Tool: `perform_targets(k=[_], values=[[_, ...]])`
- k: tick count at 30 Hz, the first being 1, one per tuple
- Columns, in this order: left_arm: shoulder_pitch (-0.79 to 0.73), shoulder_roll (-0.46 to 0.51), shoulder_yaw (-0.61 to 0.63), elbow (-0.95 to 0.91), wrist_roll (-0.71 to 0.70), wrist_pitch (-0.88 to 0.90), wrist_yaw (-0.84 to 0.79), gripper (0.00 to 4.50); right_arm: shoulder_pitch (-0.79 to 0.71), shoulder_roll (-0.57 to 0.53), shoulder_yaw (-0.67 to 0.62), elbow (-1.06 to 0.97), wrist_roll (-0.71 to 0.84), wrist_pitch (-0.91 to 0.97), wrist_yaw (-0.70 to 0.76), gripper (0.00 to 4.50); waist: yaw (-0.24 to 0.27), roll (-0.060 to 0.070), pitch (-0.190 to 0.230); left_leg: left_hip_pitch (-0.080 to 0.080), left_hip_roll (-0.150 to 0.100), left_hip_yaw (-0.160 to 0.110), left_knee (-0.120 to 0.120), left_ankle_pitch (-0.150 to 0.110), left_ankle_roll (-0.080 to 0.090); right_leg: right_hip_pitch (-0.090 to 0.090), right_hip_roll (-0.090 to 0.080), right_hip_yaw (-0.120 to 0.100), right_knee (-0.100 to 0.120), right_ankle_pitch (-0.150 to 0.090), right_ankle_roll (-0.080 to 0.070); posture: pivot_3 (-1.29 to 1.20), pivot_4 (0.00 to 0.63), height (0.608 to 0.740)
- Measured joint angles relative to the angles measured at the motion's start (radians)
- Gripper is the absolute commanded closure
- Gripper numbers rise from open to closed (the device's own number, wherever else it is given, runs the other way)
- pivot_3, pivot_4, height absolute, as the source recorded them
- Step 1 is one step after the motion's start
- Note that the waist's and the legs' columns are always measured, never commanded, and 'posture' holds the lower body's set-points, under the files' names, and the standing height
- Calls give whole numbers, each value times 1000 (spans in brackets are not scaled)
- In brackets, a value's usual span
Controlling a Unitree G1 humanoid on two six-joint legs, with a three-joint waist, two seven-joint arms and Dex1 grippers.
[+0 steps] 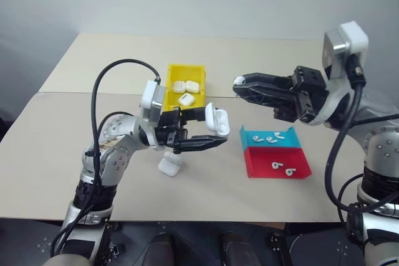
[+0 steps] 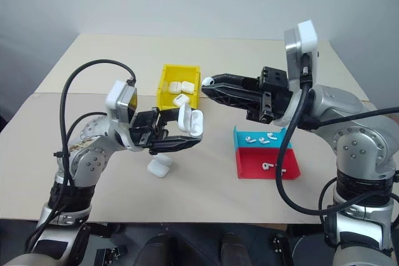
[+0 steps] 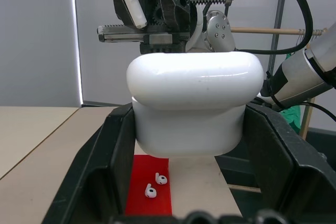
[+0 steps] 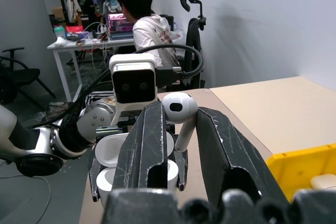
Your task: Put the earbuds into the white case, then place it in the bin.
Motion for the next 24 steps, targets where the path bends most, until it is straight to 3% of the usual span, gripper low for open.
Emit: perform_targets(k=[9, 24], values=[[-15, -21, -12, 31, 13, -13, -18, 1724, 39, 6, 81, -35, -35, 0, -20, 3861, 0, 0, 0, 0, 0, 0, 0, 0, 0, 0, 0, 0, 0, 0, 0, 0, 150, 740], [-17, -29, -18, 37, 52, -14, -27, 1724, 84, 0, 106, -65, -121, -38, -11, 3861, 0, 0, 0, 0, 0, 0, 0, 0, 0, 0, 0, 0, 0, 0, 0, 0, 150, 740]])
